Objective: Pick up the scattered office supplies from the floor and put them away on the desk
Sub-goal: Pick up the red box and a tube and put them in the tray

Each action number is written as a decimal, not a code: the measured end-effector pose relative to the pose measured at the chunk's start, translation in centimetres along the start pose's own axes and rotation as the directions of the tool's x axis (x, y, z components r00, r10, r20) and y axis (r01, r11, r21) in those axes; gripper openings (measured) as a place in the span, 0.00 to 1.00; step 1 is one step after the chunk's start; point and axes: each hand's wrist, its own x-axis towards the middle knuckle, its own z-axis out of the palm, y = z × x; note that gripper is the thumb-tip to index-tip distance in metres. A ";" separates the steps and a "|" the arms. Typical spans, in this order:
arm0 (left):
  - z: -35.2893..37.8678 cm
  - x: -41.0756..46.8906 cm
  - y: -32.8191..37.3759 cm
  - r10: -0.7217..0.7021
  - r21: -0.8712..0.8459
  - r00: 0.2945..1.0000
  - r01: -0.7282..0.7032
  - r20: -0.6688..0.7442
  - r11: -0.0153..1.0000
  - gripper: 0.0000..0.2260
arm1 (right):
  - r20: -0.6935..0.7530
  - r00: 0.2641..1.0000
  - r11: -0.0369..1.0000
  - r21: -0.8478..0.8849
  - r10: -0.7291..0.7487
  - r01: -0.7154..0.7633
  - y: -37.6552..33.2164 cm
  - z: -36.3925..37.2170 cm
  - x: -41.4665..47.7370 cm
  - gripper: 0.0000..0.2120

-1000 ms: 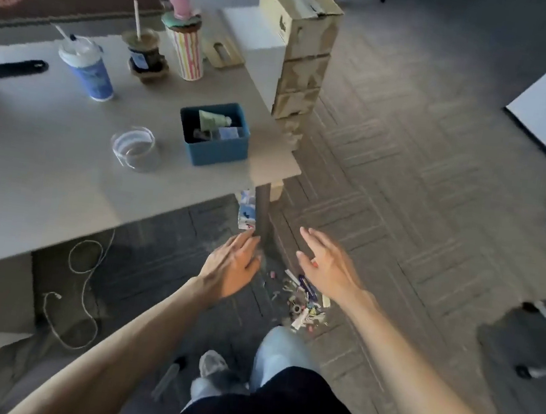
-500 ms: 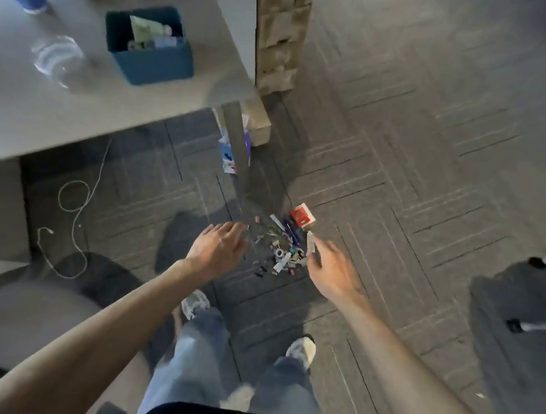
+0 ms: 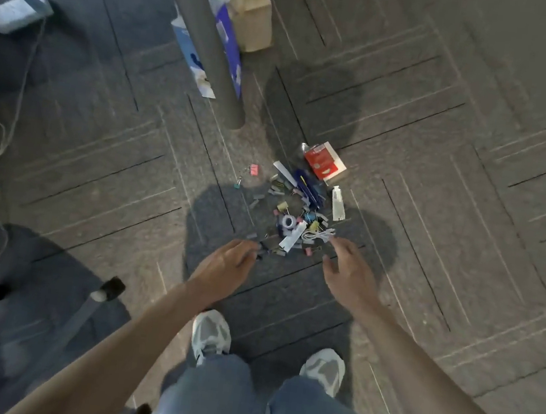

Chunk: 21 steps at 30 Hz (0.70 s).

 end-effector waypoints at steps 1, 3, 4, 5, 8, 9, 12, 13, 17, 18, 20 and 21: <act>1.9 2.8 -1.6 0.009 -0.018 1.000 -0.009 -0.014 1.000 0.14 | -0.003 1.000 1.000 0.013 -0.019 0.019 1.4 2.4 2.5 0.22; 5.4 8.2 -4.6 0.058 -0.042 0.995 -0.062 -0.080 0.997 0.13 | -0.022 0.999 0.999 0.034 -0.026 0.027 3.8 6.6 7.4 0.22; 7.1 10.8 -5.9 0.092 -0.052 0.990 -0.098 -0.109 0.994 0.12 | -0.040 0.999 0.999 0.042 -0.006 0.007 5.0 8.3 9.7 0.22; 8.7 13.0 -7.0 0.132 -0.051 0.983 -0.140 -0.129 0.989 0.12 | -0.067 0.998 0.999 0.049 0.018 -0.015 6.2 9.9 12.1 0.22; 12.4 18.6 -8.9 0.310 0.104 0.939 -0.297 -0.150 0.949 0.14 | -0.190 0.982 0.999 0.043 -0.001 0.009 9.6 13.8 18.7 0.21; 13.4 20.1 -9.5 0.374 0.152 0.914 -0.352 -0.155 0.924 0.15 | -0.228 0.974 0.998 0.052 -0.005 0.017 10.4 14.9 20.5 0.20; 15.7 24.2 -10.8 0.466 0.215 0.871 -0.431 -0.154 0.876 0.19 | -0.389 0.921 1.000 -0.003 -0.004 0.003 12.0 17.3 24.8 0.21; 16.1 25.3 -10.9 0.482 0.237 0.862 -0.441 -0.157 0.866 0.22 | -0.453 0.891 0.999 -0.035 -0.005 -0.013 12.2 17.7 25.7 0.22; 16.4 27.6 -10.7 0.362 0.283 0.915 -0.305 -0.177 0.909 0.28 | -0.562 0.825 0.997 -0.013 0.056 -0.076 12.6 17.9 27.7 0.27; 16.3 27.8 -10.5 0.337 0.296 0.926 -0.278 -0.169 0.914 0.26 | -0.550 0.827 0.993 0.039 0.114 -0.111 12.7 17.7 28.0 0.27; 16.1 28.0 -10.3 0.335 0.310 0.929 -0.275 -0.160 0.910 0.22 | -0.538 0.821 0.981 0.094 0.193 -0.169 12.9 17.0 27.8 0.26; 16.2 28.0 -10.3 0.349 0.304 0.922 -0.289 -0.166 0.908 0.20 | -0.541 0.816 0.979 0.098 0.203 -0.178 13.0 16.8 27.6 0.24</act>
